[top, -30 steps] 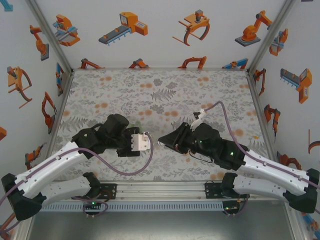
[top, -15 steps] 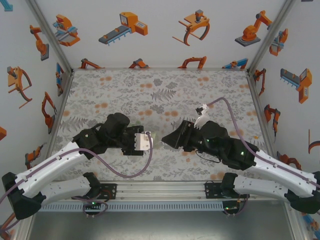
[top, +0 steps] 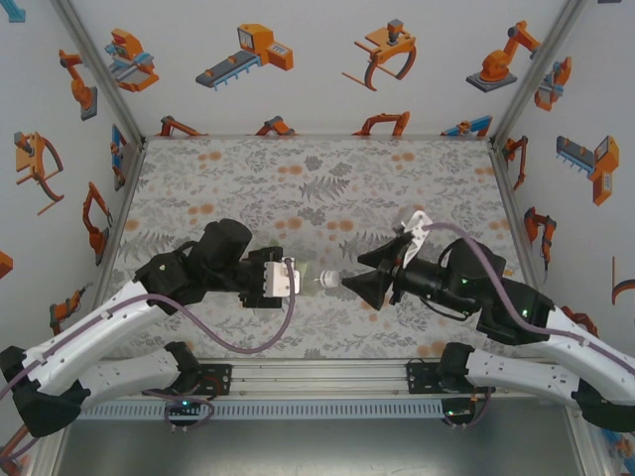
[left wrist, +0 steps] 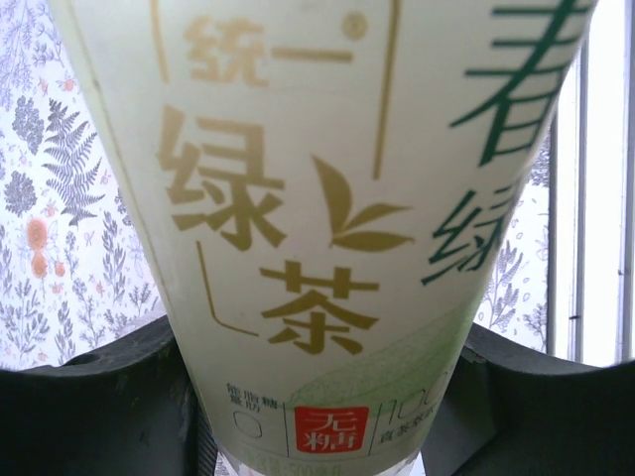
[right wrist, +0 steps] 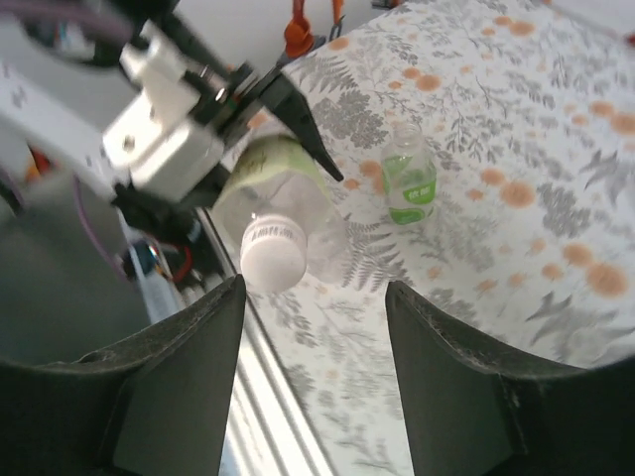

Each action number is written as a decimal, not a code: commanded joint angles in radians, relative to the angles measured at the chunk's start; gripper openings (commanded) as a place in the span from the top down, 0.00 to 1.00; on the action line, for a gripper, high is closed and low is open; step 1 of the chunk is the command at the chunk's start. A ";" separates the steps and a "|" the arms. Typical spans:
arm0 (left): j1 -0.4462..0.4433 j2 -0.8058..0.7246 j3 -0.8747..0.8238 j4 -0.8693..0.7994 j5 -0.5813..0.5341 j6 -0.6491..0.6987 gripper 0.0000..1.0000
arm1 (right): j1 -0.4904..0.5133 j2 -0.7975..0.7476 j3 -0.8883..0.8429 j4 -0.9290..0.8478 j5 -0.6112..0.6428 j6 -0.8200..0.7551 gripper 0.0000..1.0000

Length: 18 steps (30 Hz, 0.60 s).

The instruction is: Screw on the bottle caps

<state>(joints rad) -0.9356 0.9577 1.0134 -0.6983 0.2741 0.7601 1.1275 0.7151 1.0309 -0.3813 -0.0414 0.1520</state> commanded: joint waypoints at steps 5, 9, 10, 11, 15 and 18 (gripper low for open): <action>-0.004 -0.031 0.057 -0.094 0.087 -0.056 1.00 | 0.004 0.033 0.036 -0.002 -0.285 -0.608 0.45; -0.005 -0.039 0.056 -0.107 0.099 -0.067 1.00 | 0.004 0.063 0.040 0.021 -0.315 -0.637 0.47; -0.005 -0.039 0.056 -0.107 0.099 -0.069 1.00 | 0.004 0.067 0.043 0.025 -0.332 -0.641 0.47; -0.005 -0.040 0.056 -0.107 0.099 -0.070 1.00 | 0.004 0.074 0.043 0.034 -0.347 -0.642 0.48; -0.005 -0.031 0.059 -0.109 0.099 -0.069 1.00 | 0.005 0.091 0.044 0.066 -0.375 -0.640 0.51; -0.005 -0.027 0.063 -0.113 0.099 -0.065 1.00 | 0.004 0.101 0.047 0.073 -0.386 -0.640 0.53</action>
<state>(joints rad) -0.9356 0.9302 1.0435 -0.7879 0.3412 0.7067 1.1275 0.8135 1.0409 -0.3603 -0.3820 -0.4595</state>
